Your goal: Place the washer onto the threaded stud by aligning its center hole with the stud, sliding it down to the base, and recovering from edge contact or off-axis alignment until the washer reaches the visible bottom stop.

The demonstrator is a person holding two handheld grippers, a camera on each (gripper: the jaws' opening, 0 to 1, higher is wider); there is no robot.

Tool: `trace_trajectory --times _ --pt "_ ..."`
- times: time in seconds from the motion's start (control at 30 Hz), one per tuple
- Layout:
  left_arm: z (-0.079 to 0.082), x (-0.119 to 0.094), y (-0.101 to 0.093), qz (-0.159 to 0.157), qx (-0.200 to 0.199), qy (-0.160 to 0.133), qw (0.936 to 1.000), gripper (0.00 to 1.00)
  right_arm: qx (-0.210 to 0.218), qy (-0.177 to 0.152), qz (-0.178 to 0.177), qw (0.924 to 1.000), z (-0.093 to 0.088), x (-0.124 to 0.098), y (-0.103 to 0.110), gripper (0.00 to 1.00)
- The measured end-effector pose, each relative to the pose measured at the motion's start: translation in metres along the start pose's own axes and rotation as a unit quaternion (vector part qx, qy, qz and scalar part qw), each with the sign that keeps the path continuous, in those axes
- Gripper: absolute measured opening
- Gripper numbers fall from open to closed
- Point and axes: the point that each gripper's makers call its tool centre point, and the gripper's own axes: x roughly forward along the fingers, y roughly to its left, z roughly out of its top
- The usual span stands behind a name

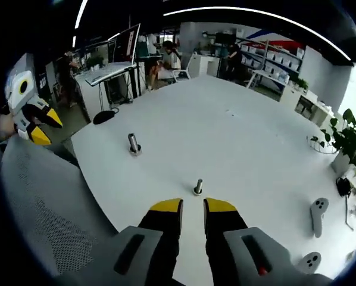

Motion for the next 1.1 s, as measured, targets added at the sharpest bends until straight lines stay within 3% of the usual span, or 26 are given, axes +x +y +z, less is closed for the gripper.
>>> trace_trajectory --times 0.03,0.17,0.37,0.43,0.53,0.77,0.9,1.0,1.1 --pt "0.001 -0.001 0.001 0.001 -0.001 -0.003 1.0000 0.21 0.010 -0.022 0.007 0.9997 0.004 -0.006 0.006 0.17" --pt "0.004 -0.002 0.001 0.002 -0.002 -0.010 0.9999 0.21 0.009 -0.032 0.005 0.9994 0.000 -0.018 0.011 0.19" --pt "0.006 -0.002 0.001 0.000 -0.006 -0.017 0.9998 0.21 0.008 -0.079 -0.016 0.9967 0.015 -0.036 0.011 0.21" --pt "0.007 -0.002 0.001 -0.001 -0.008 -0.020 0.9998 0.21 0.025 -0.086 -0.004 0.9960 0.019 -0.040 0.015 0.23" --pt "0.010 -0.004 0.003 0.001 -0.013 -0.029 0.9995 0.21 0.040 -0.105 -0.015 0.9935 0.019 -0.052 0.013 0.23" --pt "0.019 -0.010 0.010 0.017 -0.027 -0.057 0.9979 0.21 0.087 -0.144 -0.032 0.9853 0.017 -0.074 0.012 0.25" --pt "0.020 -0.011 0.012 0.021 -0.027 -0.062 0.9975 0.21 0.107 -0.159 -0.049 0.9802 0.006 -0.082 0.016 0.26" --pt "0.020 -0.011 0.011 0.019 -0.040 -0.064 0.9970 0.21 0.106 -0.147 -0.050 0.9822 -0.006 -0.079 0.016 0.26" --pt "0.023 -0.011 0.010 0.020 -0.034 -0.070 0.9968 0.21 0.141 -0.154 -0.056 0.9764 -0.006 -0.081 0.007 0.27"
